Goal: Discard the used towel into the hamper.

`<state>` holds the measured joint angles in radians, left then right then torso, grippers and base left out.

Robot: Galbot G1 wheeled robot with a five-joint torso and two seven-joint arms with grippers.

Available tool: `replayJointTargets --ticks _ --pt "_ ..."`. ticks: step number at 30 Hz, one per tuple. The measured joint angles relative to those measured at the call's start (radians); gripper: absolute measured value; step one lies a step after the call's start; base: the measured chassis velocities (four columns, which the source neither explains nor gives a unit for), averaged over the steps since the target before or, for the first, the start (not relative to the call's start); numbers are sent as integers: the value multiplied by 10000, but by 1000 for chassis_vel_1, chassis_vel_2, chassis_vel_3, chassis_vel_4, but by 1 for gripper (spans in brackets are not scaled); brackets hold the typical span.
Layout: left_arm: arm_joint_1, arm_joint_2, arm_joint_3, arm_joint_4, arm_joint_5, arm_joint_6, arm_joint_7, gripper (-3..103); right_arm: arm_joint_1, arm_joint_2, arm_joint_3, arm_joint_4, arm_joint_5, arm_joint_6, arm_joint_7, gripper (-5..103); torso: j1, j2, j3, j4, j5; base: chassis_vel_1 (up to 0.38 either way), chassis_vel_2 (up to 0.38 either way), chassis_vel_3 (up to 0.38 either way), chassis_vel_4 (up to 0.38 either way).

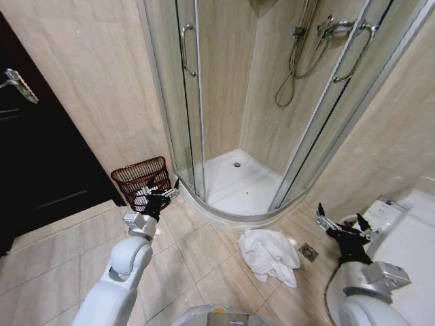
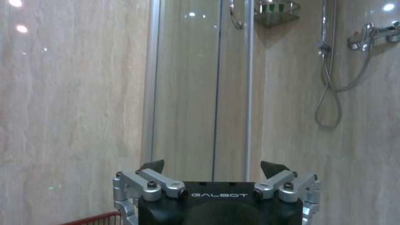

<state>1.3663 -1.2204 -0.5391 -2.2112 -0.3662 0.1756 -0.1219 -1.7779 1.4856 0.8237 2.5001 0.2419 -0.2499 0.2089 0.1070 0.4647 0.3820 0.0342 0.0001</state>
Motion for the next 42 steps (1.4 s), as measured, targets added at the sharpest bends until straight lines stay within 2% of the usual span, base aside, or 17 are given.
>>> replayJointTargets --ticks 4,14,18,21,27,29,31,35,38,42 --pt "-6 74 10 -111 85 197 -212 100 8 -240 54 0 28 206 -235 100 66 164 98 0 0 0 0 0 0" --pt "8 -72 226 79 403 59 -161 100 163 -441 17 0 254 98 -525 100 221 564 342 -1 0 0 0 0 0" --pt "64 -534 81 492 1175 -428 272 100 540 -738 122 0 140 320 -1074 100 308 770 462 0 0 0 0 0 0" --pt "147 -723 -18 511 1395 -532 274 100 801 -968 42 0 215 302 -1191 100 353 873 524 0 0 0 0 0 0" --pt "541 -573 -141 18 1152 -458 85 100 1119 -1554 92 -166 398 257 -1243 100 439 1099 660 0 0 0 0 0 0" --pt "700 -292 -98 -107 1021 -442 -147 100 1434 -1804 39 -310 787 120 -1218 100 486 1218 729 1 -1 0 0 0 0" --pt "712 -170 -90 -165 924 -409 -244 100 1626 -1795 -20 -378 821 76 -1211 100 506 1261 755 2 -1 0 0 0 0" --pt "535 104 -91 -299 691 -282 -607 100 2086 -1249 -293 -429 563 -16 -1155 100 588 1443 858 1 -1 0 0 0 0" --pt "354 165 -31 -554 360 -170 -822 100 1751 -766 -384 -183 393 -74 -1212 100 653 1602 951 -4 -1 0 0 0 0" --pt "421 113 -18 -904 380 11 -980 100 1477 -685 -528 -79 395 -80 -1317 100 720 1762 1038 -2 3 0 0 0 0"
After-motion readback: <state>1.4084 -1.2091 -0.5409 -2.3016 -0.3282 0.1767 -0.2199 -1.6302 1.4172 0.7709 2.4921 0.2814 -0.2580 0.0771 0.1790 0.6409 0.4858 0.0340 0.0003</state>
